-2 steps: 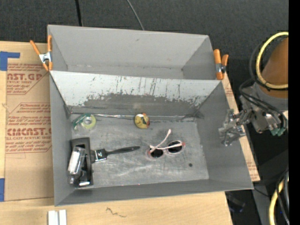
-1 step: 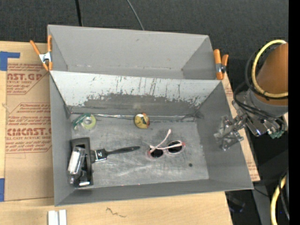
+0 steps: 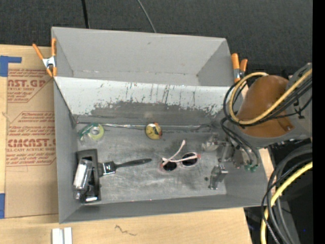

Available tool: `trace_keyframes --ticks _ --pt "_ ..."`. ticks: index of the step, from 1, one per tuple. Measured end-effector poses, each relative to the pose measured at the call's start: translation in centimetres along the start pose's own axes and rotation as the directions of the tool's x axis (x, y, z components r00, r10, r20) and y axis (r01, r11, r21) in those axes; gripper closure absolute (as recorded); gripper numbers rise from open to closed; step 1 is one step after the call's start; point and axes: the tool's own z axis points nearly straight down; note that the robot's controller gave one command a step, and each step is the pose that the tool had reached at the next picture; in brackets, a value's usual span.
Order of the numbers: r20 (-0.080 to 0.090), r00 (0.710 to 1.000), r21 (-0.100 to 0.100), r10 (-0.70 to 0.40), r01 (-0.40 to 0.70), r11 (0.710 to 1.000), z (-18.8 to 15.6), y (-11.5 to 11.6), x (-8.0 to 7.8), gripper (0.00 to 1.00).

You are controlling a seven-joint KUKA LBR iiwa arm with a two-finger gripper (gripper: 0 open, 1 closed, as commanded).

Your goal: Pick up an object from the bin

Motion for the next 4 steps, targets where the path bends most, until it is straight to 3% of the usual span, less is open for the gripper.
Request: trace_keyframes --ticks 1,2,3,4 --pt "0.005 1.000 0.001 0.001 -0.001 1.000 -0.2 -0.1 -0.1 1.00" --pt "0.005 1.000 0.001 0.001 -0.001 1.000 -0.2 -0.1 -0.1 1.00" --pt "0.007 0.981 -0.001 0.196 -0.196 0.981 -0.2 4.1 -2.9 0.00" --pt "0.006 0.980 0.000 0.197 -0.197 0.980 -0.2 4.0 -2.8 0.00"
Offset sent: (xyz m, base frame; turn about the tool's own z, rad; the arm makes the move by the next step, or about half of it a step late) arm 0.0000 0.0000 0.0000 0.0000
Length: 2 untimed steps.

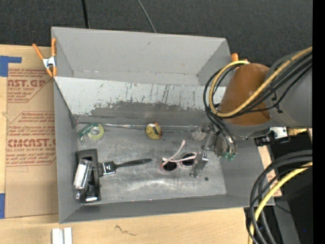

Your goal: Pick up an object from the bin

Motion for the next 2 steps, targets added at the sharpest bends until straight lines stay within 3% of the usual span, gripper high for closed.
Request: trace_keyframes --ticks 1,2 --pt "0.015 0.998 -0.002 0.068 -0.068 0.998 5.98 1.61 3.85 1.00" --pt "0.015 0.998 -0.002 0.068 -0.068 0.998 5.98 1.61 3.85 1.00"
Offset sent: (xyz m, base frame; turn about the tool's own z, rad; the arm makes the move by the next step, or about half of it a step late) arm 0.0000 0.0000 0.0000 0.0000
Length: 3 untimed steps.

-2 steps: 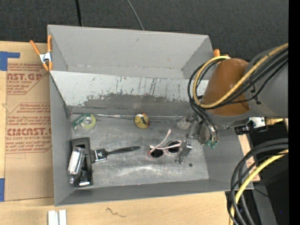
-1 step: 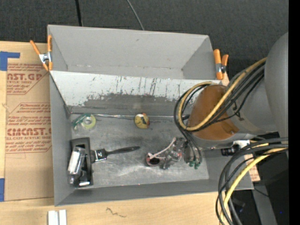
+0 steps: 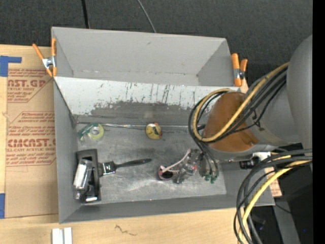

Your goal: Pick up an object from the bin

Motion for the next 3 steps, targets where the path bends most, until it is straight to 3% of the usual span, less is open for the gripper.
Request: trace_keyframes --ticks 1,2,3 --pt "-0.024 1.000 0.004 -0.017 0.017 1.000 -3.6 -0.3 0.7 1.00" --pt "-0.021 0.998 0.001 -0.065 0.065 0.998 -10.5 -0.1 -0.3 1.00" --pt "-0.012 0.998 0.000 -0.068 0.068 0.998 -14.6 0.1 -0.5 1.00"
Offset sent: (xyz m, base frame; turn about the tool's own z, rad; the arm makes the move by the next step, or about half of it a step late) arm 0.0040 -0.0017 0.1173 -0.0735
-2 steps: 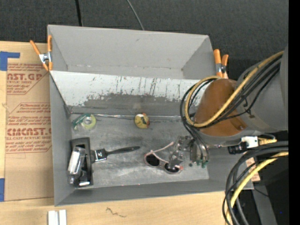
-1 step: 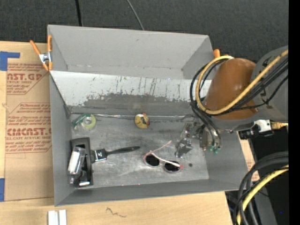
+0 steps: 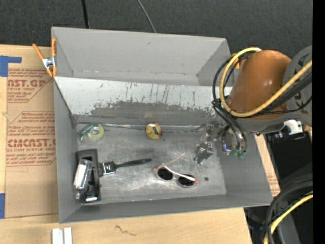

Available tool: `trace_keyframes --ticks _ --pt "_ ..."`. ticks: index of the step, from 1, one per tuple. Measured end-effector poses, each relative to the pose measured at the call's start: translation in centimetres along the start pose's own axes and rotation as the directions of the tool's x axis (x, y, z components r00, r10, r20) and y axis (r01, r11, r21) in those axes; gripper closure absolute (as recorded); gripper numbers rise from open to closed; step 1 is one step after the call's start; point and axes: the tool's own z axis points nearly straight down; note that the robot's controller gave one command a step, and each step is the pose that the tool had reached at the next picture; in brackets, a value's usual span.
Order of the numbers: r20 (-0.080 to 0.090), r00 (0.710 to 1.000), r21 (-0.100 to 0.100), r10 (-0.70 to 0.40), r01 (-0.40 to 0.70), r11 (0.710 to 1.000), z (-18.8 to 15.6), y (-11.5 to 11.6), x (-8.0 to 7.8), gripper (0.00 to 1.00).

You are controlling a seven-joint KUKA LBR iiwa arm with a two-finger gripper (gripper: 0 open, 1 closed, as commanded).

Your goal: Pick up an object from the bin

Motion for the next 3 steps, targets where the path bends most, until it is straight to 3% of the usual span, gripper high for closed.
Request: trace_keyframes --ticks 1,2,3 --pt "-0.005 0.803 0.007 0.596 -0.596 0.803 8.6 1.4 0.5 0.00" --pt "-0.003 0.804 0.006 0.595 -0.595 0.804 8.4 1.4 0.5 0.00" --pt "0.002 0.829 0.001 0.559 -0.559 0.829 12.6 5.3 1.0 0.00"
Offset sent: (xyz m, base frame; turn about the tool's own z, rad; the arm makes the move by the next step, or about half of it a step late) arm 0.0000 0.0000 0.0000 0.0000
